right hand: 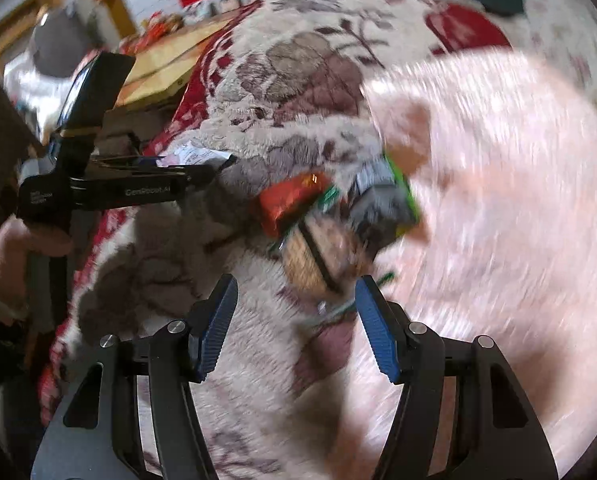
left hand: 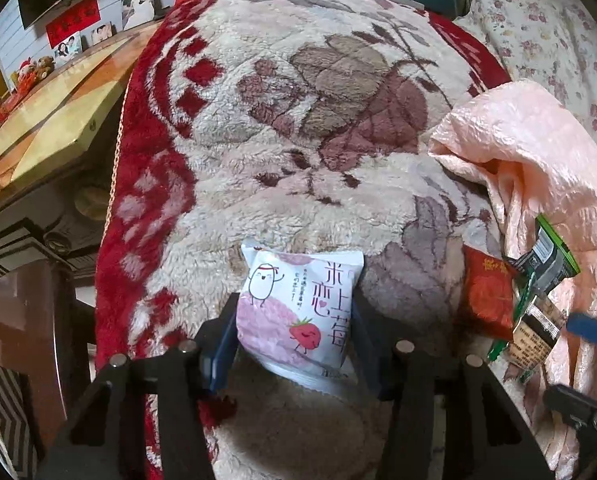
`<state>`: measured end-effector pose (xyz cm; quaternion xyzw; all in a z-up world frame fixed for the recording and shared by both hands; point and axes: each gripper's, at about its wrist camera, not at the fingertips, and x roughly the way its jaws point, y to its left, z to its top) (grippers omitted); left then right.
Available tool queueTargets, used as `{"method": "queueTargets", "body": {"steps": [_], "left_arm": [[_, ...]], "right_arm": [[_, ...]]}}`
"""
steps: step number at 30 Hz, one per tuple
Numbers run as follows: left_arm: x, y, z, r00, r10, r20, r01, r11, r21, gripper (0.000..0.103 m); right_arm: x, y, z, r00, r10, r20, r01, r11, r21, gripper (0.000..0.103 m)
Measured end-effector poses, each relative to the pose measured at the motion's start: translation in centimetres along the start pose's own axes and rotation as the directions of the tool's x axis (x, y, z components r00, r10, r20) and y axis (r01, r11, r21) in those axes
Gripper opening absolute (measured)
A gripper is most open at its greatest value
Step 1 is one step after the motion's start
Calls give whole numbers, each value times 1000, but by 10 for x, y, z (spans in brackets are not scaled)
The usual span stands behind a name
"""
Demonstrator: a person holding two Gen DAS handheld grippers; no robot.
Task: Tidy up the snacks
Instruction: 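Grasp the pink strawberry bag with the left tool while the right grasps the clear meat bag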
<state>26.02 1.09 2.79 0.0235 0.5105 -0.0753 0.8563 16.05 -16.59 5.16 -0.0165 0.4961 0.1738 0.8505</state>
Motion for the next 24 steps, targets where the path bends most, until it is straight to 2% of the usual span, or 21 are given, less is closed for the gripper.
{"method": "queueTargets", "body": {"steps": [3, 10, 11, 14, 16, 20, 24], "left_arm": [[0, 0, -1, 1000, 0, -1, 0, 1000, 2, 55], [5, 0, 0, 1000, -3, -8, 3, 1000, -14, 59], [5, -2, 0, 1000, 2, -8, -2, 1000, -10, 59], [5, -5, 0, 1000, 15, -7, -15, 1000, 1, 56], [4, -5, -1, 1000, 11, -4, -11, 1000, 0, 54], [-3, -3, -8, 1000, 12, 8, -12, 1000, -29, 53], [-15, 3, -21, 1000, 0, 15, 1, 997, -73, 53]], "right_arm": [[11, 3, 13, 998, -48, -37, 44, 994, -96, 64], [42, 10, 20, 990, -82, -116, 49, 964, -262, 64], [45, 9, 19, 990, -80, -120, 46, 964, -262, 63], [51, -6, 19, 991, -26, -130, 3, 984, -176, 50], [50, -12, 16, 992, 11, -124, -27, 991, -130, 49], [42, -8, 5, 994, 6, -109, -20, 992, -125, 48], [27, -1, -6, 995, 47, -83, -54, 995, -89, 48]]}}
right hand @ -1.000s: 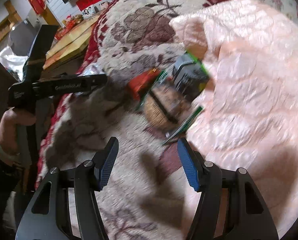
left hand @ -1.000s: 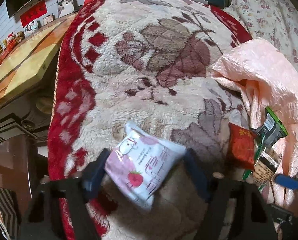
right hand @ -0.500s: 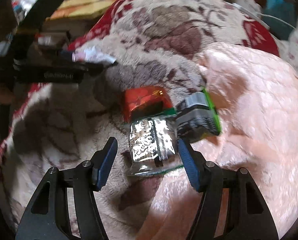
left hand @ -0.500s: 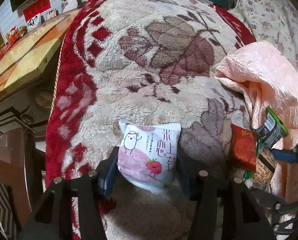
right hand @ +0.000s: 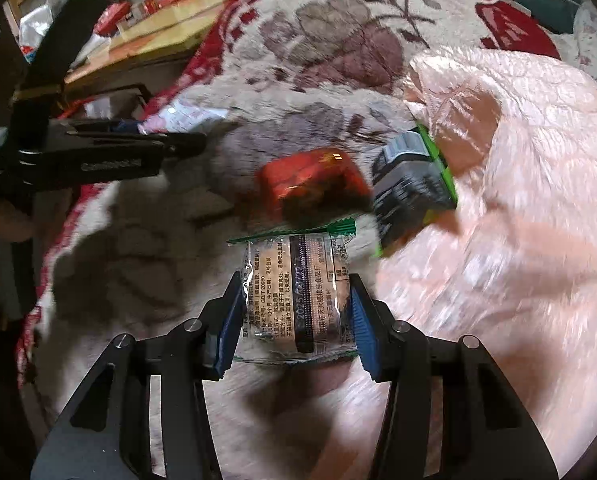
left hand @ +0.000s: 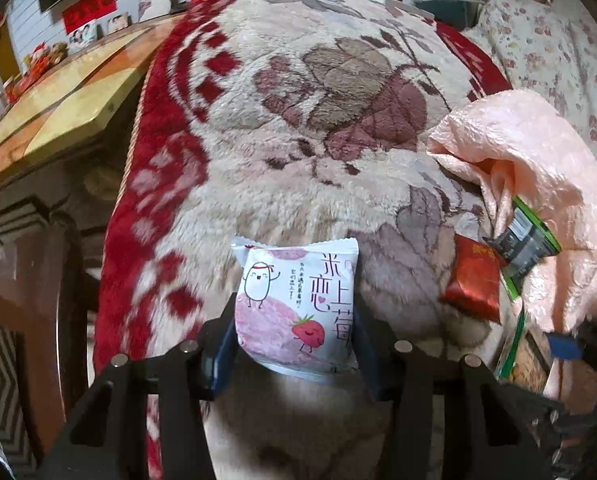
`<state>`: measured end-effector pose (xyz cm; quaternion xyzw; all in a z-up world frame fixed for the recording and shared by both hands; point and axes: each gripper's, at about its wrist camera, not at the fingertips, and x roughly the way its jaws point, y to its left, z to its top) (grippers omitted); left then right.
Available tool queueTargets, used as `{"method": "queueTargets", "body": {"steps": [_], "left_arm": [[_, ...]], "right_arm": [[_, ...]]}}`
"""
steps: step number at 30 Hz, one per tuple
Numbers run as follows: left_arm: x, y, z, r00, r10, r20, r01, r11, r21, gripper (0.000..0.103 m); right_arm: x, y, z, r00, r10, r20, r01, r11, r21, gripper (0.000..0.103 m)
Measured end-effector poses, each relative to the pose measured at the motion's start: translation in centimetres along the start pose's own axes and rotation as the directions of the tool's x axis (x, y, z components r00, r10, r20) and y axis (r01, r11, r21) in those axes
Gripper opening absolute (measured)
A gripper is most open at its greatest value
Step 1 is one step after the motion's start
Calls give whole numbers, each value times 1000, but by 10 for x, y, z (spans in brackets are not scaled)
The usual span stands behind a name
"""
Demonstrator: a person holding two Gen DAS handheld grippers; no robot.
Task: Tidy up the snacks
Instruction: 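Grasp the pink strawberry bag with the left tool while the right grasps the clear meat bag, then carry the pink bag and meat bag to the white tray and lower them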
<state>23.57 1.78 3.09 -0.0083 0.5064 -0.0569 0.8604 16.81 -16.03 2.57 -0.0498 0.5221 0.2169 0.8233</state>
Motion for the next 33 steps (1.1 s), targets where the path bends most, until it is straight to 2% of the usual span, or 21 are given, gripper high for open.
{"method": "queueTargets", "body": {"steps": [4, 9, 18, 24, 33], "left_arm": [[-20, 5, -17, 1000, 7, 7, -6, 999, -45, 53], [-51, 8, -47, 998, 57, 33, -54, 995, -78, 54], [-103, 10, -103, 989, 134, 64, -126, 986, -113, 54], [-130, 15, -133, 978, 189, 86, -177, 976, -130, 54], [-159, 33, -163, 967, 231, 106, -209, 960, -184, 54]], "right_arm": [[-10, 16, -14, 999, 31, 31, -32, 999, 31, 48], [-18, 33, -31, 997, 52, 51, -55, 996, 66, 48], [-39, 53, -52, 997, 31, 72, -38, 995, 89, 48], [-46, 71, -60, 997, 32, 69, -38, 995, 87, 48], [-47, 112, -63, 996, 70, 59, -72, 997, 33, 48]]}}
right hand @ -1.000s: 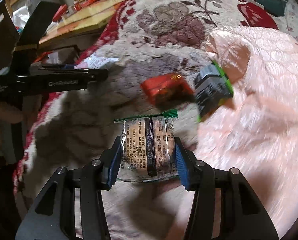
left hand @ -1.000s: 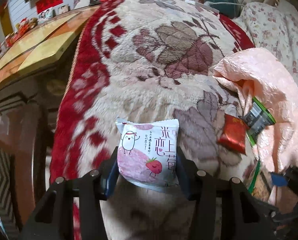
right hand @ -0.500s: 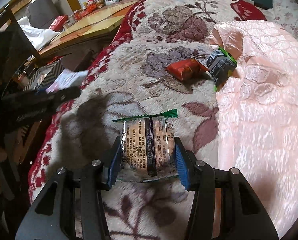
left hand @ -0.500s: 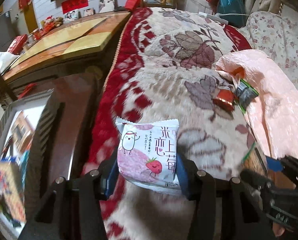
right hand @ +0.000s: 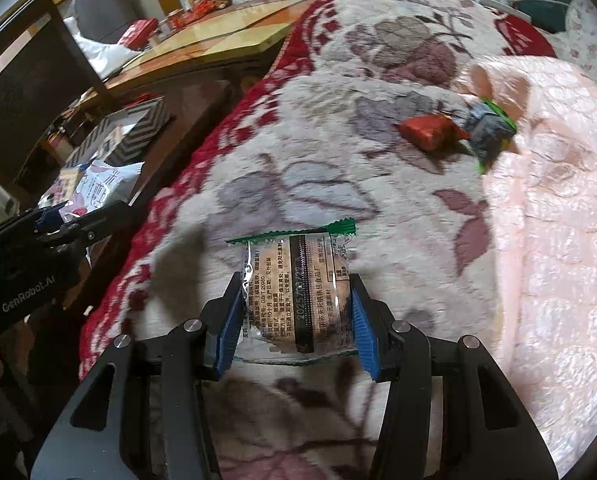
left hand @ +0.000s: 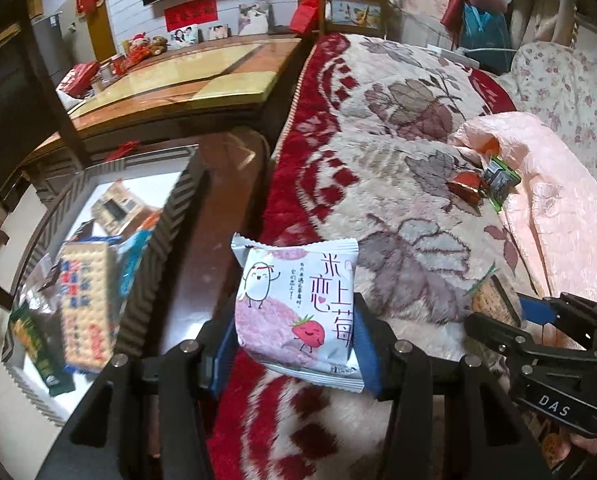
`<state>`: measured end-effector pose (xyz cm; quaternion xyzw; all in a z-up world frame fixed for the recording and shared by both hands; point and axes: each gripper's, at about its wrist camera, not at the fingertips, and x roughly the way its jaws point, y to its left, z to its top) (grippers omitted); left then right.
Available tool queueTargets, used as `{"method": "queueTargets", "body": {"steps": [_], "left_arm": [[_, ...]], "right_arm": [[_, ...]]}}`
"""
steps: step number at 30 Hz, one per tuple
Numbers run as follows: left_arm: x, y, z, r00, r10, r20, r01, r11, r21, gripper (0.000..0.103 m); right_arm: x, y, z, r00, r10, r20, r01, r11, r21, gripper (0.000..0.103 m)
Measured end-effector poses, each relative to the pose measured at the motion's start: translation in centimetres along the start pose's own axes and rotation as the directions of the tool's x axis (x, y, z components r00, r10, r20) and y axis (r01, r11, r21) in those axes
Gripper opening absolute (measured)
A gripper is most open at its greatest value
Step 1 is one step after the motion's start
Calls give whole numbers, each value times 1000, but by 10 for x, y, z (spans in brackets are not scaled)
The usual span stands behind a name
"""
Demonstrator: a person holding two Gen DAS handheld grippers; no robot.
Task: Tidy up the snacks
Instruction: 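Carry the pink bag and meat bag to the white tray and lower them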
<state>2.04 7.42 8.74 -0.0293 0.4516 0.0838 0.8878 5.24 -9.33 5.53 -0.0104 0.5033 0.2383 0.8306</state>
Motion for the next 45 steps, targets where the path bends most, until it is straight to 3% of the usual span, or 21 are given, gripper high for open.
{"method": "queueTargets", "body": {"steps": [17, 33, 45], "left_arm": [[-25, 77, -16, 997, 75, 16, -71, 985, -155, 54], [-24, 168, -30, 984, 179, -23, -176, 922, -345, 54], [-11, 197, -36, 980, 189, -56, -195, 892, -407, 54]], "right_arm": [[8, 91, 23, 996, 83, -21, -85, 982, -170, 48], [35, 196, 67, 983, 173, -62, -184, 920, -347, 48], [67, 243, 95, 982, 168, -85, -188, 887, -422, 48]]}}
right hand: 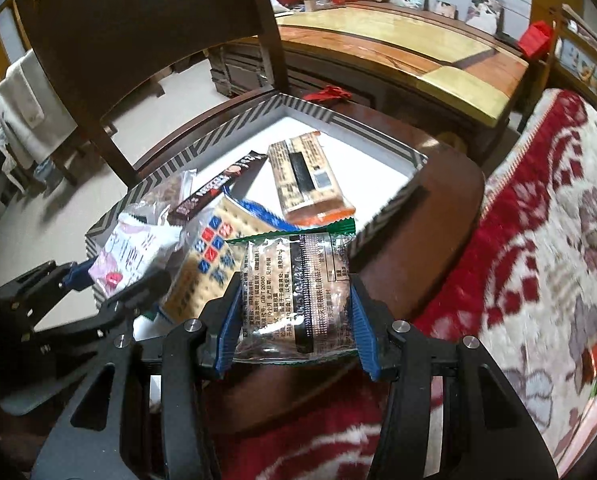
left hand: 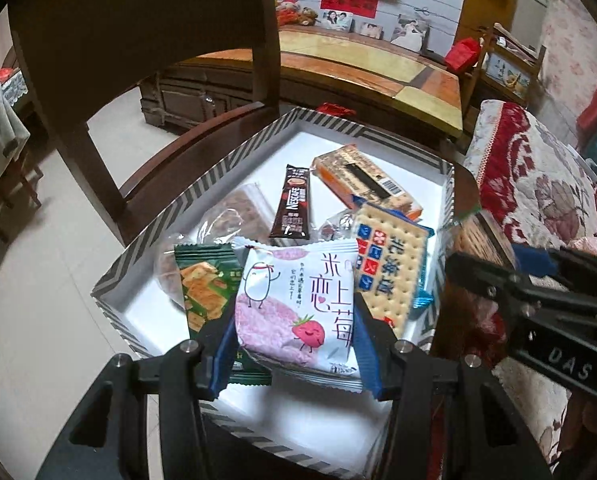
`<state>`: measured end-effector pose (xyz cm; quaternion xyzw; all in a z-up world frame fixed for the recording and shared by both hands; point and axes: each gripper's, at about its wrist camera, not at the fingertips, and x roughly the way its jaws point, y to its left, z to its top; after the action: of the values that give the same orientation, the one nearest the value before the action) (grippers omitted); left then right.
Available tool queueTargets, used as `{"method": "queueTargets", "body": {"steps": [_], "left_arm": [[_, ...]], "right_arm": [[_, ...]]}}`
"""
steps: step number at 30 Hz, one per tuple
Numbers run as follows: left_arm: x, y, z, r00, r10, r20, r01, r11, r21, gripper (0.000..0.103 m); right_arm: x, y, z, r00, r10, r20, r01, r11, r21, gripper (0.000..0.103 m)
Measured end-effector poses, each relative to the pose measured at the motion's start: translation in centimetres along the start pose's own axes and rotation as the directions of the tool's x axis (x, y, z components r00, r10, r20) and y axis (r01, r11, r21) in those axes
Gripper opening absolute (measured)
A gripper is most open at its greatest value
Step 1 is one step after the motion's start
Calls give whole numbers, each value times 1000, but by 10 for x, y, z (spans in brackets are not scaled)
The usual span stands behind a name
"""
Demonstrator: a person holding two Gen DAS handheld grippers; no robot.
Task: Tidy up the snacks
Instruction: 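Carry the pink bag and meat bag to the white tray and lower them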
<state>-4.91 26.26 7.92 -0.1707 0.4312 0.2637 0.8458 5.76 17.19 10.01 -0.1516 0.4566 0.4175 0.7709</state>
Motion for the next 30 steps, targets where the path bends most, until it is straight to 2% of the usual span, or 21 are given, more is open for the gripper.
{"method": "queueTargets", "body": {"steps": [8, 14, 20, 30], "left_arm": [[12, 5, 1, 1000, 6, -16, -7, 1000, -22, 54], [13, -1, 3, 1000, 9, 0, -9, 1000, -8, 54], [15, -3, 4, 1000, 5, 1, -5, 1000, -4, 54], [15, -4, 5, 1000, 4, 0, -4, 1000, -6, 54]], "right_arm": [[27, 2, 25, 1000, -2, -22, 2, 1000, -6, 48], [51, -3, 47, 999, 5, -40, -5, 1000, -6, 48], [74, 7, 70, 998, 2, -58, -4, 999, -48, 48], [95, 4, 70, 998, 33, -57, -33, 999, 6, 52]]}}
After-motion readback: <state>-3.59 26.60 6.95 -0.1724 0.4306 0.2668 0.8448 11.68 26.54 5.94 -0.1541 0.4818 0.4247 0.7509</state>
